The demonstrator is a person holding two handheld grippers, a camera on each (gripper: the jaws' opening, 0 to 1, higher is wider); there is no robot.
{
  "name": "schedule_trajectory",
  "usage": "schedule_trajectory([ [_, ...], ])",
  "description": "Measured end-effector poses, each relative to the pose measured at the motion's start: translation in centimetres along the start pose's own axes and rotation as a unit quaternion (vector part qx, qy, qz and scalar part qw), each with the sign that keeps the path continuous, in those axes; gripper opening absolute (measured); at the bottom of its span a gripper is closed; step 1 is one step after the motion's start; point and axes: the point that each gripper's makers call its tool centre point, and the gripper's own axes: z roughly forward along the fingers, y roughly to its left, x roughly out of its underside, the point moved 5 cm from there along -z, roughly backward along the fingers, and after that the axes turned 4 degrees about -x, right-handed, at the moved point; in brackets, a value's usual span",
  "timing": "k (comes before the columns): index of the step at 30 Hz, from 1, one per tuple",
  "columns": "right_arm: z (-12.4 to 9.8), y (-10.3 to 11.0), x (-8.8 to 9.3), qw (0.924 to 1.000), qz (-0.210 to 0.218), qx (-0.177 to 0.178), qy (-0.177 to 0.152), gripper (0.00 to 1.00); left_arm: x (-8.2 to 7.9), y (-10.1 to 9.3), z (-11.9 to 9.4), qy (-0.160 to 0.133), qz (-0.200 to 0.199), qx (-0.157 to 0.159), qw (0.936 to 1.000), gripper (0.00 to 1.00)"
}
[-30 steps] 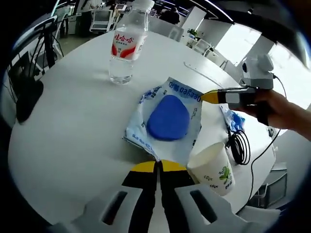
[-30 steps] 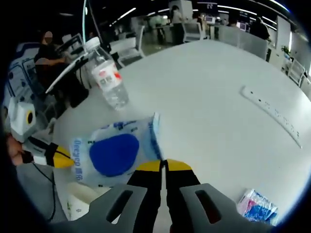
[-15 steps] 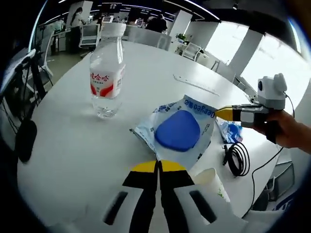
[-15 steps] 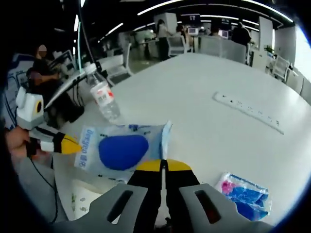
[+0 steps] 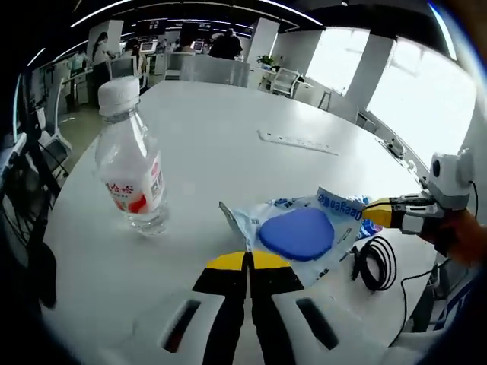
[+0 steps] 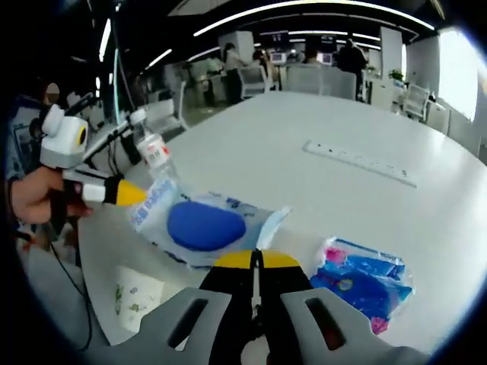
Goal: Arrange the tabletop items into an orderly group along one side of the table until the central work area is clear of visible clutter.
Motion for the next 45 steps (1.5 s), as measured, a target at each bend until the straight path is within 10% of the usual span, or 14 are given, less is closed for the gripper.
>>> schedule_trajectory([
  [24, 0.0, -1.6, 0.4, 0.999, 0.034, 0.026, -0.015, 0.0, -3.5, -1.3, 2.6, -0.012, 0.043, 0.012, 0.9989, 0.0],
  [45, 2.0, -1.4, 4.2, 0.9962, 0.076, 0.03, 0.028, 0.0, -1.0, -0.2, 4.2, 0.02, 0.038, -0.001, 0.9991, 0.0],
])
